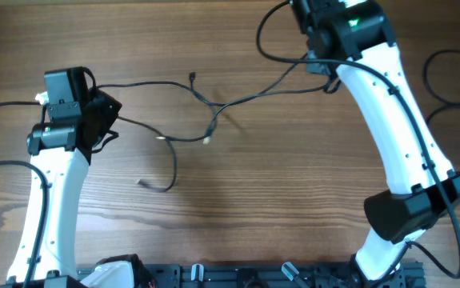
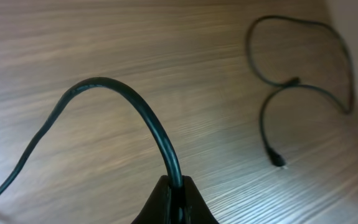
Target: Untangle cables
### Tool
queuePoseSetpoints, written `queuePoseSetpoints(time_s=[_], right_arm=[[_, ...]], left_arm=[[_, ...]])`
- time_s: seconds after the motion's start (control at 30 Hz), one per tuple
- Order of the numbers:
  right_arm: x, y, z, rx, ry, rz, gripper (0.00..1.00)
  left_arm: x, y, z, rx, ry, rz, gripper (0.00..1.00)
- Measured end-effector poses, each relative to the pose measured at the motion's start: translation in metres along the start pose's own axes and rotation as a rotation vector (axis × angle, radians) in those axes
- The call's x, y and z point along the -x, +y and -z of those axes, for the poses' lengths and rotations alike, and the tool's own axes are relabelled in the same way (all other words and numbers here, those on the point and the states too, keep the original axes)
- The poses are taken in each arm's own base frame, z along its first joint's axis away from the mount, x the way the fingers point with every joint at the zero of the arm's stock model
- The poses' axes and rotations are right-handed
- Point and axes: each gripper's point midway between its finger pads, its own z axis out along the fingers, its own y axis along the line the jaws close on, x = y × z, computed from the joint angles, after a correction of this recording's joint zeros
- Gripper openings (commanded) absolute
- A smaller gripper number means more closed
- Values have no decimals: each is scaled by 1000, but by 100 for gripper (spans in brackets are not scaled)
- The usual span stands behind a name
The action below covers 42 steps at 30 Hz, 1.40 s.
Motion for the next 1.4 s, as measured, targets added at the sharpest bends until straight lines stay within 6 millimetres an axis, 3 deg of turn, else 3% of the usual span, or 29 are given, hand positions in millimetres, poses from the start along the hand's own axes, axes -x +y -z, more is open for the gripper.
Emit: queuePoseSetpoints(time_s=[0.13,0.2,0.27,0.33,0.4,0.47,0.6,0.63,0.7,0.83,0.93,1.0,1.07,1.1,1.13,1.17,1.3,1.4], right_arm=[[14,-61,-29,-107,31,-153,4],[22,-79,-45,-78,51,-228,4],[36,-73,-56,65,53,-227,4],[53,-48,-54,219,4,-170,4],[78,-37,-49,278,-94,-163,4],[100,-44,-49,286,-176,-196,4],[159,-87,-50,306,-392,-305,4],[189,-98,-38,312,-529,-331,4],[216,-113,-20,275,-666,-355,4],[225,-147,-27,175,-718,-341,4],[233,-185,-72,84,-723,-382,4],[234,-207,-129,28,-704,-413,25],[229,-219,-170,22,-674,-430,30],[223,-221,-192,43,-644,-438,37],[218,-224,-208,75,-625,-453,82],[212,-228,-222,101,-603,-475,100],[194,-219,-240,211,-506,-525,100],[167,-171,-239,448,-343,-475,100]], left_arm=[[2,14,-8,79,-18,5,4],[2,16,-10,90,-18,4,4],[1,16,-10,89,-14,4,4],[-4,13,-11,69,15,8,4],[-11,13,-11,66,51,12,4],[-15,16,-11,74,69,13,4],[-14,13,-12,62,65,13,4],[-15,13,-12,63,70,13,4],[-19,12,-12,55,95,14,4],[-36,-6,-11,-4,146,-19,4],[-51,-27,-9,-61,165,-72,4],[-64,-37,-8,-83,187,-107,4],[-74,-43,-6,-95,201,-135,4],[-78,-45,-5,-100,206,-147,4],[-79,-47,-5,-103,206,-151,4],[-85,-51,-4,-112,211,-169,4],[-90,-63,-4,-145,207,-192,4],[-92,-72,-4,-174,198,-202,4]])
